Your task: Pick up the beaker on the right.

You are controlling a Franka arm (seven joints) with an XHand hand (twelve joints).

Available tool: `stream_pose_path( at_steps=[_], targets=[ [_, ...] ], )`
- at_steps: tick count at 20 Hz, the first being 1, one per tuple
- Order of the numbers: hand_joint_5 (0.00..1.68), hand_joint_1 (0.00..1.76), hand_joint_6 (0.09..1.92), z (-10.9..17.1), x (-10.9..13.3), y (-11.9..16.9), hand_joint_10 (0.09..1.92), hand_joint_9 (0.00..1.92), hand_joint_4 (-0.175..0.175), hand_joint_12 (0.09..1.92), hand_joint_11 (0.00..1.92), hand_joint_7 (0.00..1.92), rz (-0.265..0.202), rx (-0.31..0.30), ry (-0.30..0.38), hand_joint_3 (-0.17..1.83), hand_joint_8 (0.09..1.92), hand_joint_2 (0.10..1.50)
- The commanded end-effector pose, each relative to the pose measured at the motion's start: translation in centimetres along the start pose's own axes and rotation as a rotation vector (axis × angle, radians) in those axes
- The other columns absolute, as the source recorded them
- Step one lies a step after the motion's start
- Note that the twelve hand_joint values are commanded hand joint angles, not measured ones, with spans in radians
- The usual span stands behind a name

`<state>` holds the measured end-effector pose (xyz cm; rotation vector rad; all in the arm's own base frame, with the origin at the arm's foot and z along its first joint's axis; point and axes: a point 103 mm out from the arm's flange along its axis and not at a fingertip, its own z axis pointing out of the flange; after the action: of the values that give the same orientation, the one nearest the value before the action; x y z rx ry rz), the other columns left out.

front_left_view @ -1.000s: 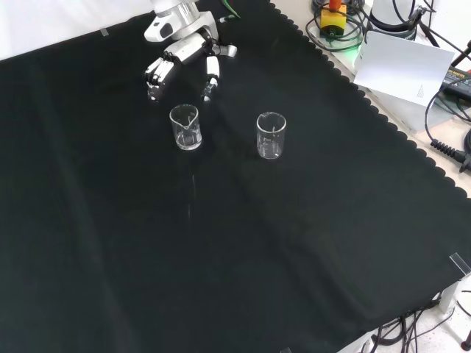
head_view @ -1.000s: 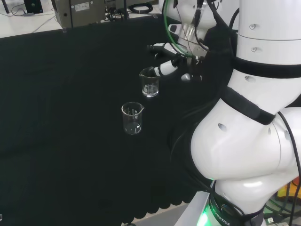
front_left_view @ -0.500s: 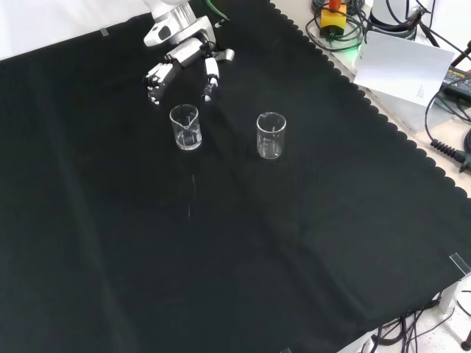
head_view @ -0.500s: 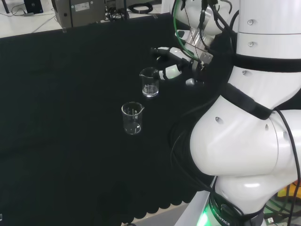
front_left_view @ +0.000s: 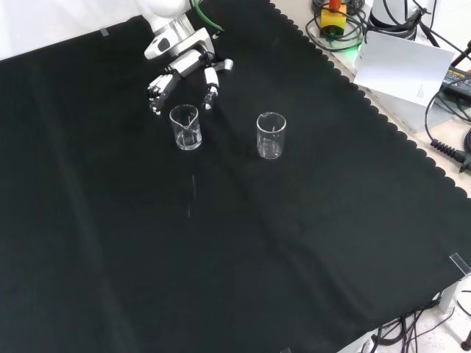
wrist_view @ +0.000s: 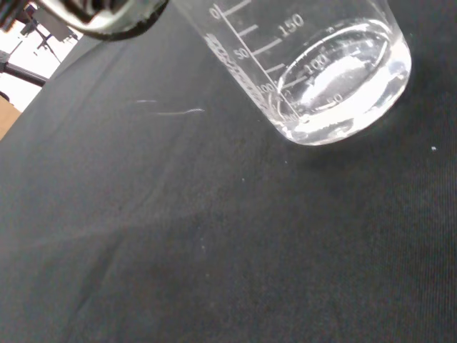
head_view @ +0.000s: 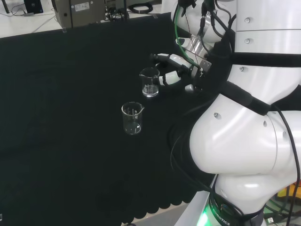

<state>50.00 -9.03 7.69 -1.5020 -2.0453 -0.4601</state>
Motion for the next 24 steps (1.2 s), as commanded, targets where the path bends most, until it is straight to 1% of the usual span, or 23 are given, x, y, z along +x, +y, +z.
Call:
stream_pose_path(
  at_steps=[1, 6, 8, 9, 14, 19, 24],
  targets=[
    [0.3, 0.83, 0.09, 0.8, -0.8, 0.6, 0.62, 0.31, -0.009, 1.37, 0.0, 0.16, -0.031, 0.026, 0.071, 0.6, 0.6, 0.61],
    [0.26, 0.83, 0.09, 1.6, -1.0, 0.9, 0.61, 0.27, -0.006, 1.32, 0.0, 0.1, -0.055, 0.047, 0.097, 0.61, 0.58, 0.59],
    [0.26, 0.83, 0.09, 1.9, -1.0, 1.0, 0.61, 0.26, -0.007, 1.31, 0.0, 0.1, -0.055, 0.028, 0.093, 0.61, 0.58, 0.59],
    [0.27, 0.83, 0.09, 2.1, -1.0, 1.0, 0.6, 0.25, -0.011, 1.31, 0.0, 0.11, -0.056, 0.017, 0.104, 0.61, 0.58, 0.58],
    [0.31, 0.83, 0.09, 2.7, -1.0, 1.3, 0.6, 0.23, -0.019, 1.3, 0.0, 0.14, -0.058, 0.016, 0.125, 0.61, 0.6, 0.58],
    [0.34, 0.85, 0.09, 3.1, -0.7, 1.8, 0.61, 0.25, -0.017, 1.3, 0.0, 0.16, -0.061, 0.021, 0.116, 0.61, 0.61, 0.58],
    [0.35, 0.86, 0.09, 3.5, -0.8, 2.1, 0.6, 0.25, -0.017, 1.31, 0.0, 0.15, -0.057, 0.022, 0.13, 0.61, 0.61, 0.58]
  ],
)
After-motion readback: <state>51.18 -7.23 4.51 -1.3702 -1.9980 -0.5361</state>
